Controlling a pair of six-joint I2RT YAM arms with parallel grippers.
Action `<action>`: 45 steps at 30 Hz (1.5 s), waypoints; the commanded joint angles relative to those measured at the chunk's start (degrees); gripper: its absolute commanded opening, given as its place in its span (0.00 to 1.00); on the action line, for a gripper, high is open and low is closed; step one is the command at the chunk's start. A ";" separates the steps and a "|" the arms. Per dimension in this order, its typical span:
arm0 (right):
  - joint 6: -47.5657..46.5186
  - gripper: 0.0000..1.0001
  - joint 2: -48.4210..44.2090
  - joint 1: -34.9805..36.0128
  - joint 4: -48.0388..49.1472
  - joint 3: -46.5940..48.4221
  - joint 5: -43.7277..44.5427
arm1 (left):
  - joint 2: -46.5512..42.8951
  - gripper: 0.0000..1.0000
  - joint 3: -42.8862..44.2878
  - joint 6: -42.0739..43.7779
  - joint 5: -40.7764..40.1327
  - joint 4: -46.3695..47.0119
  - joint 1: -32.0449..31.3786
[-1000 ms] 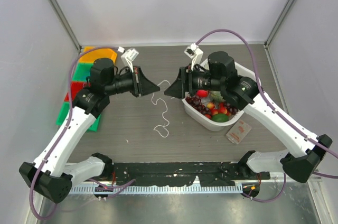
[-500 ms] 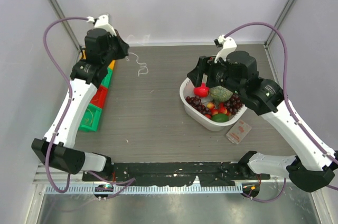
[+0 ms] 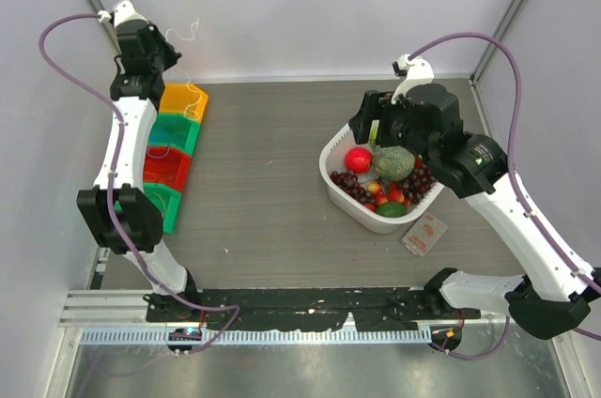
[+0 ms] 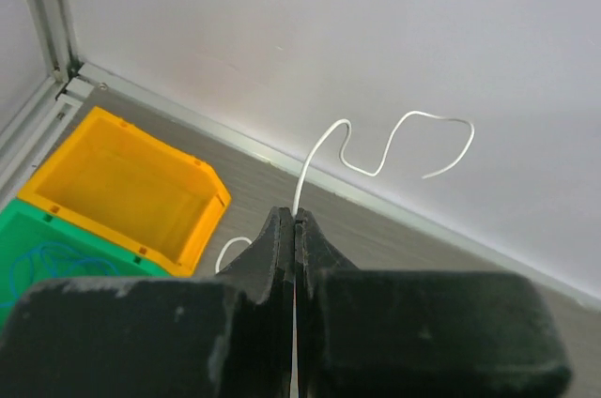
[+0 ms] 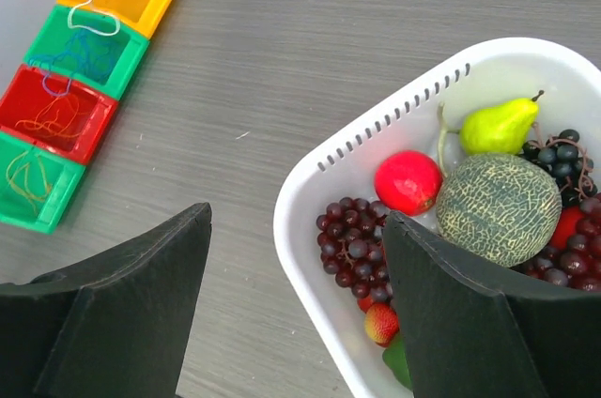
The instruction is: Untangle the cables
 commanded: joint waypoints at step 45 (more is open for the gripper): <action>-2.46 0.78 16.23 -14.38 -2.81 12.16 -8.35 | 19.47 0.00 -6.50 -7.35 -4.92 10.26 12.10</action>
